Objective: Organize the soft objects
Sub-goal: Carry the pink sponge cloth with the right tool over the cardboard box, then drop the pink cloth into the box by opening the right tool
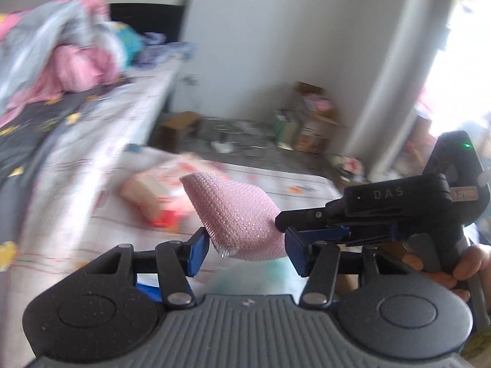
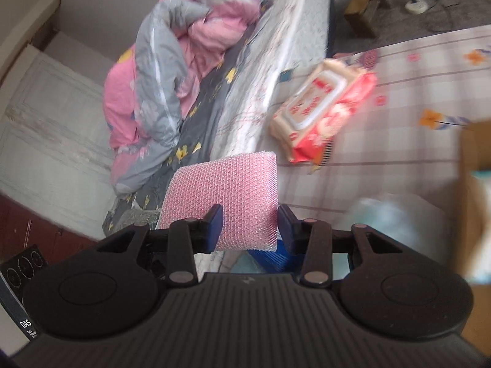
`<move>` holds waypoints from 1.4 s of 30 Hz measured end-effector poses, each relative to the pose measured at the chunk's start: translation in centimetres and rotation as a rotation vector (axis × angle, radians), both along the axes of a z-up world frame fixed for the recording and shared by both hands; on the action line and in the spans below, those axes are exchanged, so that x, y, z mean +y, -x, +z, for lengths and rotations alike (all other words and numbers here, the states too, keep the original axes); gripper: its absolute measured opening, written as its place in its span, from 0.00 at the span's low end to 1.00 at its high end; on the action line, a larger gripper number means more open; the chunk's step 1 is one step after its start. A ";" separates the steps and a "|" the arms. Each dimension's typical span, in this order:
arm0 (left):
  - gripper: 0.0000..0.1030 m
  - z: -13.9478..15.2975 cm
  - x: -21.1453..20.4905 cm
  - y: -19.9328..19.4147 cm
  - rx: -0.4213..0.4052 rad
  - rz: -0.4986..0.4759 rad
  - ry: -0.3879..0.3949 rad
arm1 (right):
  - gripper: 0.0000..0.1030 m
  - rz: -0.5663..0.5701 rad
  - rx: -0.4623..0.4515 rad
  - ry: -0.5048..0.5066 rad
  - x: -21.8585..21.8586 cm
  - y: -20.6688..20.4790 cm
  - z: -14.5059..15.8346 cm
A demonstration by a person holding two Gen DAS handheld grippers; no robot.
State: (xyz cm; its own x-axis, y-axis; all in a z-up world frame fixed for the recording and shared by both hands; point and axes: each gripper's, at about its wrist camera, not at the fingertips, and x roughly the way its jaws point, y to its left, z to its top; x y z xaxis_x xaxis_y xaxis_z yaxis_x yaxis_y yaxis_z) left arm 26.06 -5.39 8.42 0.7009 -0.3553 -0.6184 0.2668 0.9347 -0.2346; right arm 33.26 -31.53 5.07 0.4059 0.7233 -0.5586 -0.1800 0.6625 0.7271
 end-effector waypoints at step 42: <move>0.67 -4.2 -11.1 6.2 0.047 -0.225 -0.081 | 0.39 -0.279 0.173 0.425 -19.0 15.8 -7.3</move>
